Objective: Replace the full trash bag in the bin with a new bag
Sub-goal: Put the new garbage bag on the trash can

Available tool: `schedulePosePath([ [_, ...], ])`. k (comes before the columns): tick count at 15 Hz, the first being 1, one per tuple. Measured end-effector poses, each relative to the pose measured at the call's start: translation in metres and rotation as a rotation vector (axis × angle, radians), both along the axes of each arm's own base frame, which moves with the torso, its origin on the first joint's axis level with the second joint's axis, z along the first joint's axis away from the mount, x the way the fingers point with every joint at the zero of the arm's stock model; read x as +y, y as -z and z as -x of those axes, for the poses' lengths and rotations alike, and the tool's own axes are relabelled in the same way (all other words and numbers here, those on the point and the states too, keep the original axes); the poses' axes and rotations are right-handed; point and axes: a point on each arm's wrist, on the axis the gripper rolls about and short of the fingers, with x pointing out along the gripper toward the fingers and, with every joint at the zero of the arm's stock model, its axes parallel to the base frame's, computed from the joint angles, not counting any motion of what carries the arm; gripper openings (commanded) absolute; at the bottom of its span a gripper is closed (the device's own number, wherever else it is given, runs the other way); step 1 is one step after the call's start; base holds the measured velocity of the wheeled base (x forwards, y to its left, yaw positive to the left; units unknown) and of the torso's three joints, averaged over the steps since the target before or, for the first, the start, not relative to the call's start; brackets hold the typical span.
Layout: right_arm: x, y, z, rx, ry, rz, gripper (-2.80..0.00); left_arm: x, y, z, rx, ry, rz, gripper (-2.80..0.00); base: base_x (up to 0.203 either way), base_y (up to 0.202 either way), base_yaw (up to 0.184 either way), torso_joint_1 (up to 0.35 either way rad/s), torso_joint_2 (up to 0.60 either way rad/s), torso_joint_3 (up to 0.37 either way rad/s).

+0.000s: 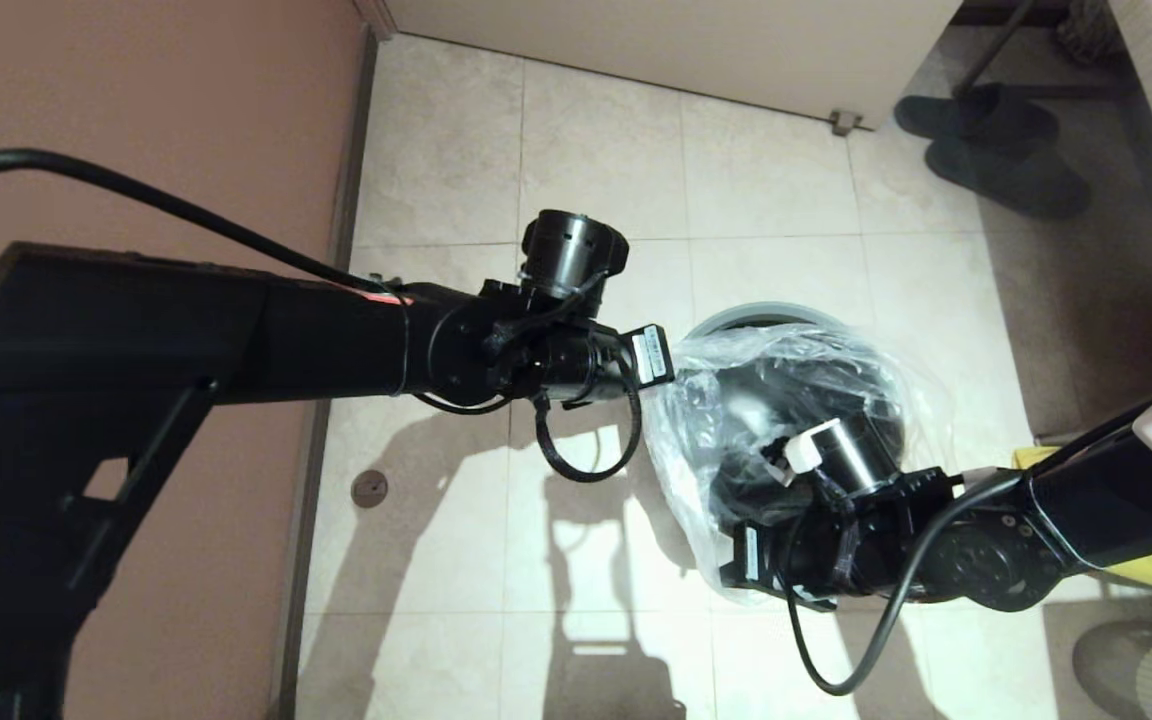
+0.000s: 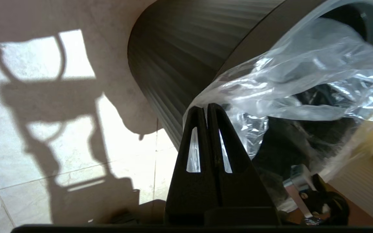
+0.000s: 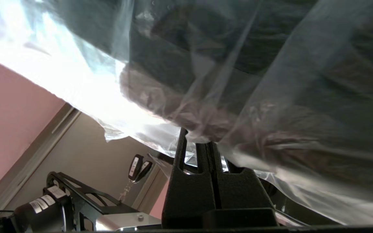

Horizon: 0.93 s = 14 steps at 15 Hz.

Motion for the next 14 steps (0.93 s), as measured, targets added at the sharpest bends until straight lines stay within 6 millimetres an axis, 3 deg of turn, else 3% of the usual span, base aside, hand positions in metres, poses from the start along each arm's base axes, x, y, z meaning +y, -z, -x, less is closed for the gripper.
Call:
schedulePosePath([
  [14,0.000,0.017,-0.001,0.005,-0.013,-0.017,-2.80,-0.008,0.037,-0.021,0.034,-0.014,-0.036,-2.80,0.000,0.000,0.000,0.000,0.00,0.000],
])
